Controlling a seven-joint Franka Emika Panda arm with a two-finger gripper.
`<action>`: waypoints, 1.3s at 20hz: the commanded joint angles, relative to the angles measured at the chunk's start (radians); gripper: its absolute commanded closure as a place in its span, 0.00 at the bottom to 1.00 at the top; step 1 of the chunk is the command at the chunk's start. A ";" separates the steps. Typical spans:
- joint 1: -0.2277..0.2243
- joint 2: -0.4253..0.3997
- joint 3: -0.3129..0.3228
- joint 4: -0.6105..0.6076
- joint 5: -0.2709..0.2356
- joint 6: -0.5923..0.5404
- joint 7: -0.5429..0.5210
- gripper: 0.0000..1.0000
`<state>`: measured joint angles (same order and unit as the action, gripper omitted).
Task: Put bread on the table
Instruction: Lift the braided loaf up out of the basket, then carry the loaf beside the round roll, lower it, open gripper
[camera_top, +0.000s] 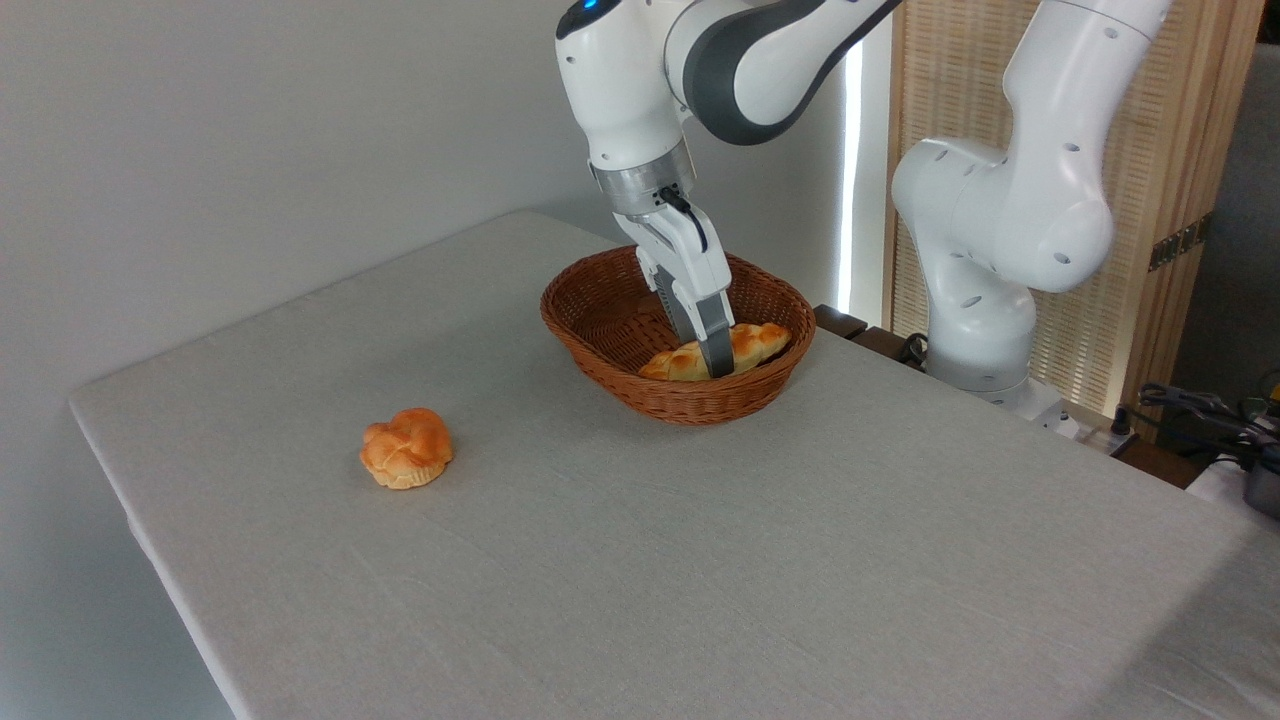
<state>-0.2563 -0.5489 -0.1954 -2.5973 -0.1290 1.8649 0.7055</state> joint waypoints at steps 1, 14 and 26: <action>-0.006 0.006 0.005 -0.012 0.011 -0.001 0.029 0.86; -0.030 -0.002 0.008 0.130 -0.020 -0.160 -0.008 0.85; -0.032 0.133 0.238 0.407 -0.026 -0.038 0.006 0.84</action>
<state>-0.2762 -0.5164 -0.0367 -2.2201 -0.1795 1.7314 0.7059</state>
